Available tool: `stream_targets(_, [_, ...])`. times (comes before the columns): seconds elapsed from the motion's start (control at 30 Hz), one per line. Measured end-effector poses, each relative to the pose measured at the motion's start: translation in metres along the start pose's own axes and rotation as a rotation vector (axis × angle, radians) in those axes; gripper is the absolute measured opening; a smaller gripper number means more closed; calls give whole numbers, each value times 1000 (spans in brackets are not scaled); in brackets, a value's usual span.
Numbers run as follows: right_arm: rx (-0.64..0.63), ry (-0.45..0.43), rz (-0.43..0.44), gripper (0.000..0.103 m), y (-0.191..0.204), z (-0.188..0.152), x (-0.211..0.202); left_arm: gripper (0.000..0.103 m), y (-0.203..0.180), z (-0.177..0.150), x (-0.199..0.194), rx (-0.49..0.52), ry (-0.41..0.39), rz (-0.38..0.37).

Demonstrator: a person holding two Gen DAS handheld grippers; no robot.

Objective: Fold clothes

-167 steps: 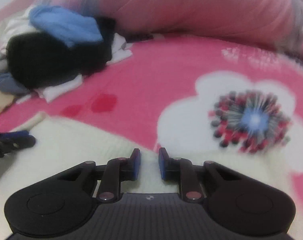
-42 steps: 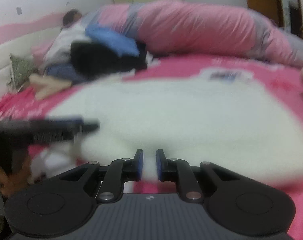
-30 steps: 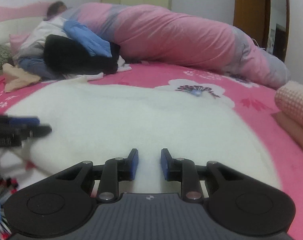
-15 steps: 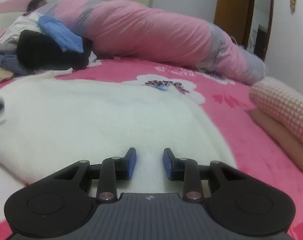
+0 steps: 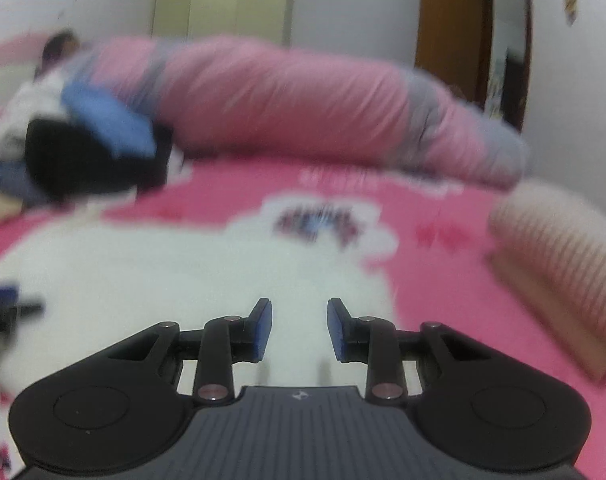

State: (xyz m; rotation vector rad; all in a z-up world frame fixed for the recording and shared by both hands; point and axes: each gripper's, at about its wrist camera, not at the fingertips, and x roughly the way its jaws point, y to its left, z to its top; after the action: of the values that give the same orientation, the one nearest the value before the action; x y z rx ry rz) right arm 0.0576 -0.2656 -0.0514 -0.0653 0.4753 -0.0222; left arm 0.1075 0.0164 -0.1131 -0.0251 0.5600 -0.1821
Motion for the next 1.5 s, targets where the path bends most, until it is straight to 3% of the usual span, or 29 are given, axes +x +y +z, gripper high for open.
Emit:
stream_targets(0.07, [22,-6,-5,33,-9,3,13,57,2,-1,0,-1,-3,-2])
stream_targets(0.13, [38,125,12,34,-17,-18,48,57,1,1,1,11,-5,0])
stream_targets(0.17, [26,137,30,35,-19,-38,62,57,0,1,1,22,-4,5])
stream_targets(0.2, [32,73,49,35,-22,-49,60,57,-3,3,-1,34,1,16])
stream_targets(0.23, [70,64,69,35,-28,-49,57,56,-5,7,-4,37,11,29])
stream_targets(0.43, [85,68,76,35,-29,-46,51,57,1,58,-3,-15,-18,30])
stream_targets(0.5, [82,65,74,35,-29,-47,49,58,10,72,18,-43,13,48])
stream_targets(0.6, [66,81,76,35,-29,-42,51,58,32,72,69,-116,172,129])
stream_targets(0.63, [47,94,76,35,-28,-39,52,59,37,67,76,-126,183,126])
stream_targets(0.73, [9,135,50,36,-26,-16,47,59,34,58,72,-69,125,121])
stream_targets(0.9, [0,62,60,36,-24,24,51,61,27,51,70,-22,88,146])
stream_targets(0.93, [2,67,64,36,-25,26,59,61,29,51,70,-26,87,142])
stream_targets(1.07, [83,152,40,36,-42,-24,104,62,32,49,68,-41,76,113])
stream_targets(1.1, [130,128,56,36,-49,-26,99,62,32,49,68,-38,74,112])
stream_targets(1.17, [170,149,52,36,-53,-16,90,62,32,49,69,-35,73,111])
stream_targets(1.33, [114,100,18,37,-51,2,77,63,31,47,69,-32,67,113])
stream_targets(1.5, [110,76,29,37,-51,30,97,63,30,46,69,-30,62,115])
